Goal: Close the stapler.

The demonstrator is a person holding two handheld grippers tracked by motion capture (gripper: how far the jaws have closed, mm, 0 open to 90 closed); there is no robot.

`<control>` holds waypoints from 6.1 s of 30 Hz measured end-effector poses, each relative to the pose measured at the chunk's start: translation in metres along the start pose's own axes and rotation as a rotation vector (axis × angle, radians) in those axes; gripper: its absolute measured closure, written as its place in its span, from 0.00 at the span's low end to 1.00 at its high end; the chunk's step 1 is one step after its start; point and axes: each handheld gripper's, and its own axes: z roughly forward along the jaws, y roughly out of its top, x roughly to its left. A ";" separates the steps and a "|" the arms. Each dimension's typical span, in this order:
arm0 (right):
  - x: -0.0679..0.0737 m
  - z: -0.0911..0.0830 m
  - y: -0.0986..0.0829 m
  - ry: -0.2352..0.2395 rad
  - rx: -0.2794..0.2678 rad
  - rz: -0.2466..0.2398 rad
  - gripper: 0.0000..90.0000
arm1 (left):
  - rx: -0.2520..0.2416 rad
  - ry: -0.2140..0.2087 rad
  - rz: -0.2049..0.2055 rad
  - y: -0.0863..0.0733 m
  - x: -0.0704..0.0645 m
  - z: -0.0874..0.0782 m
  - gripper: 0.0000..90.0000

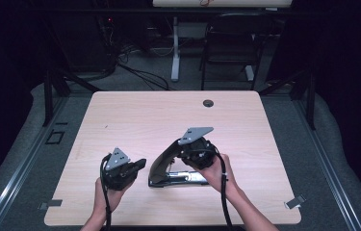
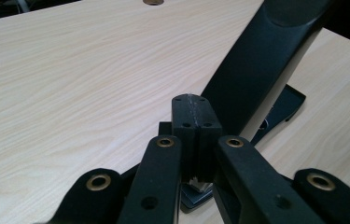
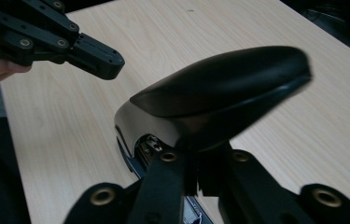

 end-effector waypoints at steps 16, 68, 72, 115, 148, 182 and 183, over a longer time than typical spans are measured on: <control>-0.027 -0.010 -0.033 -0.053 0.067 0.066 1.00 | 0.045 -0.005 -0.075 0.002 0.017 -0.003 0.71; -0.065 0.014 -0.076 -0.089 0.264 0.150 1.00 | 0.112 0.078 -0.140 -0.002 0.040 -0.004 0.01; -0.067 0.014 -0.077 -0.099 0.286 0.158 1.00 | 0.110 0.078 -0.141 -0.002 0.040 -0.004 0.01; -0.076 -0.008 -0.069 -0.133 0.246 0.170 1.00 | 0.110 0.070 -0.127 -0.002 0.037 -0.003 0.01; -0.085 -0.001 -0.081 -0.094 0.257 0.265 1.00 | 0.119 0.062 -0.114 -0.002 0.036 -0.001 0.01; -0.075 -0.051 -0.060 -0.074 0.118 0.239 0.21 | 0.119 0.051 -0.108 -0.002 0.036 -0.002 0.02; -0.076 -0.054 -0.061 -0.072 0.115 0.241 0.20 | 0.119 0.054 -0.107 -0.002 0.036 -0.002 0.02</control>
